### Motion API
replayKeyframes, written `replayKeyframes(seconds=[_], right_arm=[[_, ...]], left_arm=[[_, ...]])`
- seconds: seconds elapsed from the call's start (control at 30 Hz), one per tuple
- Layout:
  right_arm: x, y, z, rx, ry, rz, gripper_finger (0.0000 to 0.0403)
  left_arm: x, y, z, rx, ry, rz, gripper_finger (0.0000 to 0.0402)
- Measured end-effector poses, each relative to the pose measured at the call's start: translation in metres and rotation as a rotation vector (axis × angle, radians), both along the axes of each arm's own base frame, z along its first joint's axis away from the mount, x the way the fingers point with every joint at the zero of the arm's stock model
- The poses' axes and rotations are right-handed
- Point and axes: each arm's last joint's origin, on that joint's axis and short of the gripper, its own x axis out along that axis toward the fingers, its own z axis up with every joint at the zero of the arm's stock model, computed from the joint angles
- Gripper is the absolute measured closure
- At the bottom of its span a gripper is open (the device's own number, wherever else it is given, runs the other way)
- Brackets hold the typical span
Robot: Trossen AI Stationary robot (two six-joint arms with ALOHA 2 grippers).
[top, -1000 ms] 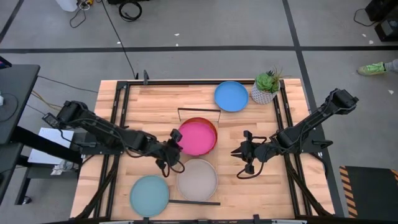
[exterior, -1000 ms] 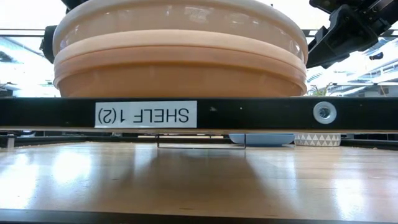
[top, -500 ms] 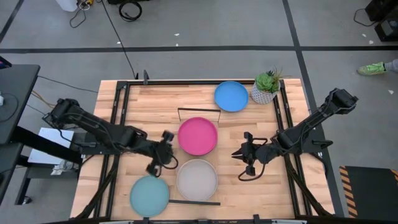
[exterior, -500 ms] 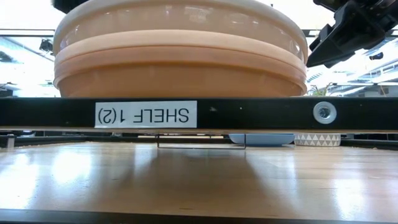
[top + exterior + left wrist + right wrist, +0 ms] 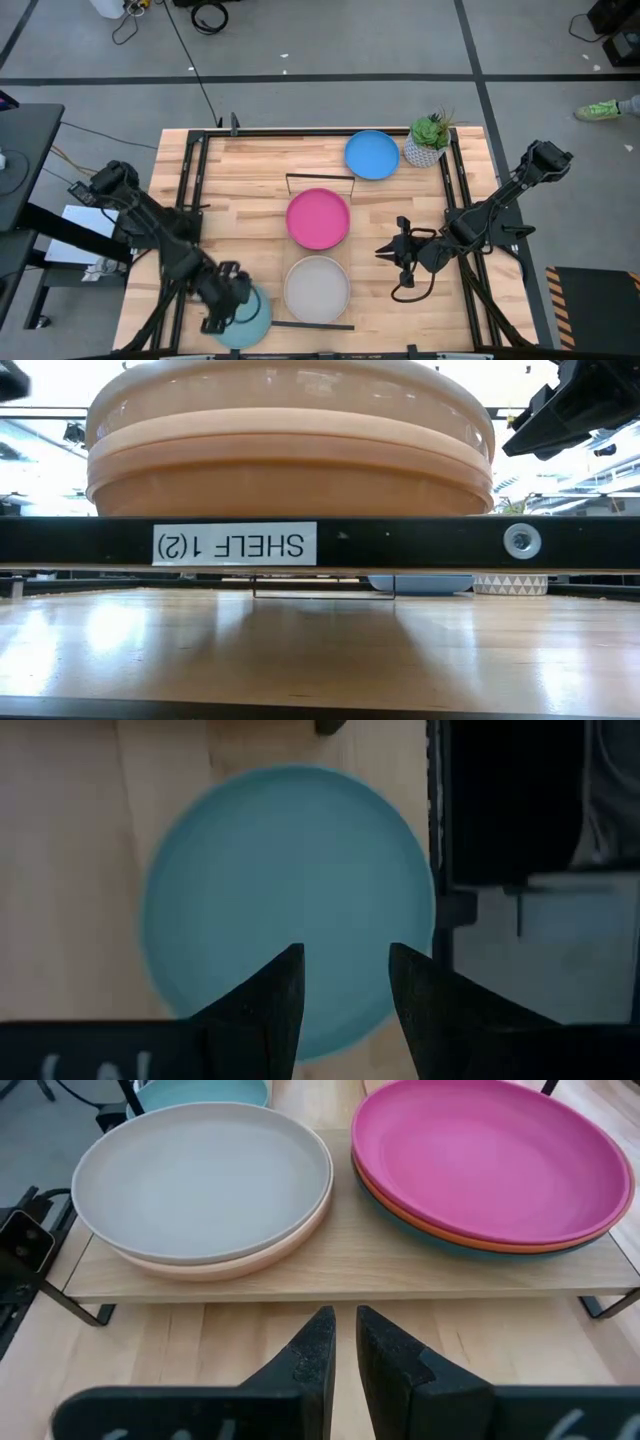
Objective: Place and stack plates onto a shelf
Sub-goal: Stack the light blue plate on top of the gray plate on the shelf
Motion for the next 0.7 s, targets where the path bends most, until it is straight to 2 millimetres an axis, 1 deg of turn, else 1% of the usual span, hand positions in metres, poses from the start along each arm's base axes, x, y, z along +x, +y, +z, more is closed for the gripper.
replayKeyframes(seconds=[0.17,0.37,0.43,0.5,0.7], right_arm=[[0.000,0.000,0.000,-0.011,-0.003,-0.001,0.0353],[0.000,-0.002,0.001,-0.086,-0.019,-0.015,0.0353],[0.000,-0.002,0.001,-0.115,-0.025,-0.021,0.0353],[0.001,-0.003,0.001,-0.140,-0.034,-0.028,0.0353],[0.005,-0.007,0.004,-0.197,-0.055,-0.033,0.0353]], left_arm=[[-0.009,-0.031,-0.015,-0.047,0.031,0.176,0.0247],[-0.003,-0.069,-0.044,-0.150,0.042,0.268,0.0247],[-0.001,-0.078,-0.053,-0.135,0.064,0.281,0.0247],[0.003,-0.088,-0.056,-0.099,0.078,0.277,0.0248],[0.018,-0.115,-0.053,0.050,0.080,0.268,0.0264]])
